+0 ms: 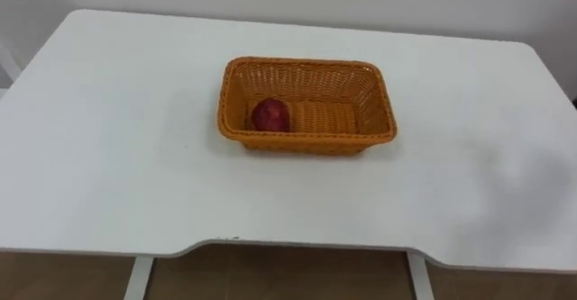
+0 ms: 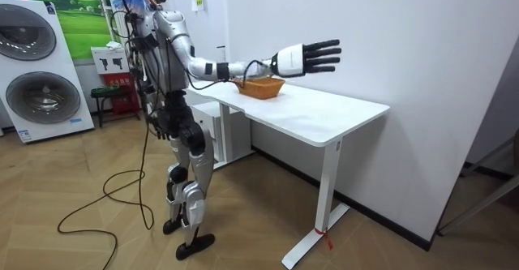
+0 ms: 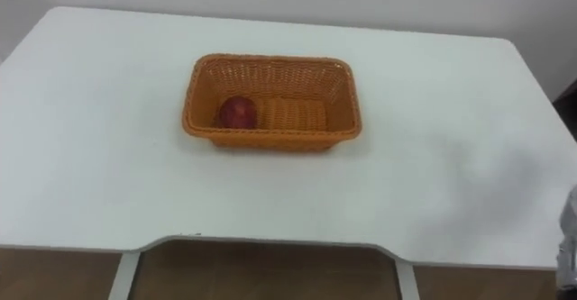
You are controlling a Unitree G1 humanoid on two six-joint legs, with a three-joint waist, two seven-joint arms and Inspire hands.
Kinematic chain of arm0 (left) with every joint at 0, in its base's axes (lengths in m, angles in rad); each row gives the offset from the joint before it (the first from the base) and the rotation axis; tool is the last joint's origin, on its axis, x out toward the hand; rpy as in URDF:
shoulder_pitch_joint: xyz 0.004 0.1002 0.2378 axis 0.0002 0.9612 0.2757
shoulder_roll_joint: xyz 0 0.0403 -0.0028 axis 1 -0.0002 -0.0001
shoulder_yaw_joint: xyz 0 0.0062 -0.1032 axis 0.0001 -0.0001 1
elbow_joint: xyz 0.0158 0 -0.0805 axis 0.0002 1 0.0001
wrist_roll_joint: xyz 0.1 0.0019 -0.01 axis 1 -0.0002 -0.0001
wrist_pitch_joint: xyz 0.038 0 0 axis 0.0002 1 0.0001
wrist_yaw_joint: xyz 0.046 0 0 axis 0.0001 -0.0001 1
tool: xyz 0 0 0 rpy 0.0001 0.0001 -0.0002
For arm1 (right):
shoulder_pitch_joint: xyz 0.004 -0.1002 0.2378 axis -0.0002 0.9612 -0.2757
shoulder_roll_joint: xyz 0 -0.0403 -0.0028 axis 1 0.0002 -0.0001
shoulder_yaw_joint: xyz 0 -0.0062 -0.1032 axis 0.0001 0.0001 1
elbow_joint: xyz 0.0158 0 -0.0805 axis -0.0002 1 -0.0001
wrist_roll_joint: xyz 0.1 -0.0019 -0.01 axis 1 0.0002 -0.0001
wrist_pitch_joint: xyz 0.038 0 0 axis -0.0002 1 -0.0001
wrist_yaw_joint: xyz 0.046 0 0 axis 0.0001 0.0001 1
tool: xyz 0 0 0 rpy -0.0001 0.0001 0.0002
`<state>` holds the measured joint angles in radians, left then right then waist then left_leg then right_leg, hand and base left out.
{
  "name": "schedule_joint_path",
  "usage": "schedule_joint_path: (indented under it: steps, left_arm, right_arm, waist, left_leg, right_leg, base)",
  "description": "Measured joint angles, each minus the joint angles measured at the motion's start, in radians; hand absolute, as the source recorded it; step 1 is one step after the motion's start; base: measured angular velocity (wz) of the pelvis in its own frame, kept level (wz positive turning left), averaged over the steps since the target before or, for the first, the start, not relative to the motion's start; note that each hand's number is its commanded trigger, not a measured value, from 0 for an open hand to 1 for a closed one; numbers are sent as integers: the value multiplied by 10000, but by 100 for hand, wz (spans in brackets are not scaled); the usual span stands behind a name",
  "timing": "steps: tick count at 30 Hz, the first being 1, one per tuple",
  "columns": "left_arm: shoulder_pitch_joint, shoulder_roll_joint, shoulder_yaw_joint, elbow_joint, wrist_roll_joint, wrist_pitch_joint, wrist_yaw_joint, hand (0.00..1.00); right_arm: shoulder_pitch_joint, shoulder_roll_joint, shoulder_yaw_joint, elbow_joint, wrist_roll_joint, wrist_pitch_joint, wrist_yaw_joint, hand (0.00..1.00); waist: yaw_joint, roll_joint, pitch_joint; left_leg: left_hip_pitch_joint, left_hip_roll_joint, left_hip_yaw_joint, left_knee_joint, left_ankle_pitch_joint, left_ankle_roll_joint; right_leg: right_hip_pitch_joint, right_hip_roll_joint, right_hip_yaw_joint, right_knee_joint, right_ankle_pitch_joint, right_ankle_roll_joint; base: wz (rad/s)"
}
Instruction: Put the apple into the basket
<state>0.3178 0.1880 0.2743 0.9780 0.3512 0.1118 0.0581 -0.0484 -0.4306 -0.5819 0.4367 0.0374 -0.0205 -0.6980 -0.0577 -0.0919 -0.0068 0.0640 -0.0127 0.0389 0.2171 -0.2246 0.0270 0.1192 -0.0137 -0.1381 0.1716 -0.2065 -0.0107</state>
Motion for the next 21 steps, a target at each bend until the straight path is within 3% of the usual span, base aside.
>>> schedule_joint_path:
  steps: [8,13,17,21]
  left_arm:
    - [11,-9,266,-248,-30,138,244,0]
    - [41,-61,397,-328,-120,139,265,0]
    - [5,-109,384,-374,-59,135,250,0]
    - [-88,-219,352,-324,-66,131,226,0]
  right_arm:
    - [892,-2,-1176,3137,2241,150,-1063,0]
    - [1487,148,-1188,5342,4054,315,-827,0]
    - [1882,996,-1009,6219,4306,408,-417,0]
    - [2177,1696,371,6457,4173,553,302,0]
  waist:
    - [-301,-98,36]
    - [-324,-79,42]
    - [-244,19,51]
    - [-53,159,74]
  left_leg:
    - [1,13,266,-124,-4,8]
    - [21,9,284,-124,-3,9]
    - [29,24,286,-126,-5,7]
    - [82,18,366,-177,-11,16]
  right_leg:
    - [-182,18,325,138,3,-11]
    - [-193,31,425,116,3,-9]
    - [-201,43,434,128,3,-10]
    - [-213,34,493,140,3,-9]
  base:
    - [-11]
    - [-3]
    - [0]
    - [-5]
